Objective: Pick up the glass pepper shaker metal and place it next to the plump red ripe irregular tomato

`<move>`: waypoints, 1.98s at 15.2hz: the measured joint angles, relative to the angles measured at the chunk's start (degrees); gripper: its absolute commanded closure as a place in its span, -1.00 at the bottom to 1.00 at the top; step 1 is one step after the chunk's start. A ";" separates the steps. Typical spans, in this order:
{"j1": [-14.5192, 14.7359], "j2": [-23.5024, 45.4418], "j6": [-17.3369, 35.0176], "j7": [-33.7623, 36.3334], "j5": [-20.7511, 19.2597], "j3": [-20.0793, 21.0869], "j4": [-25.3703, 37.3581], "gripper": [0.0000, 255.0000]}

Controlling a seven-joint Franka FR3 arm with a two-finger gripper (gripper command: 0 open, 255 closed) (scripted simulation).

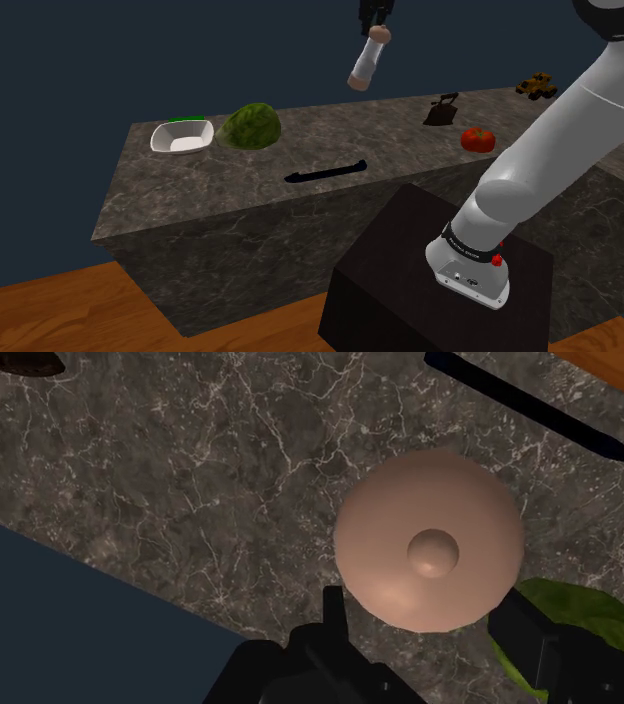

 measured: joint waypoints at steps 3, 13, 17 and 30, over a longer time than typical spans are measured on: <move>-1.63 -2.86 -0.23 -3.82 -0.52 -2.24 -2.30 1.00; -5.68 -7.83 0.64 -13.78 -2.16 -8.58 -7.19 -1.00; -6.01 -11.82 6.56 -12.94 -4.06 -7.96 -16.80 -1.00; -8.54 -19.76 30.26 -10.26 -11.83 -7.86 -47.41 -1.00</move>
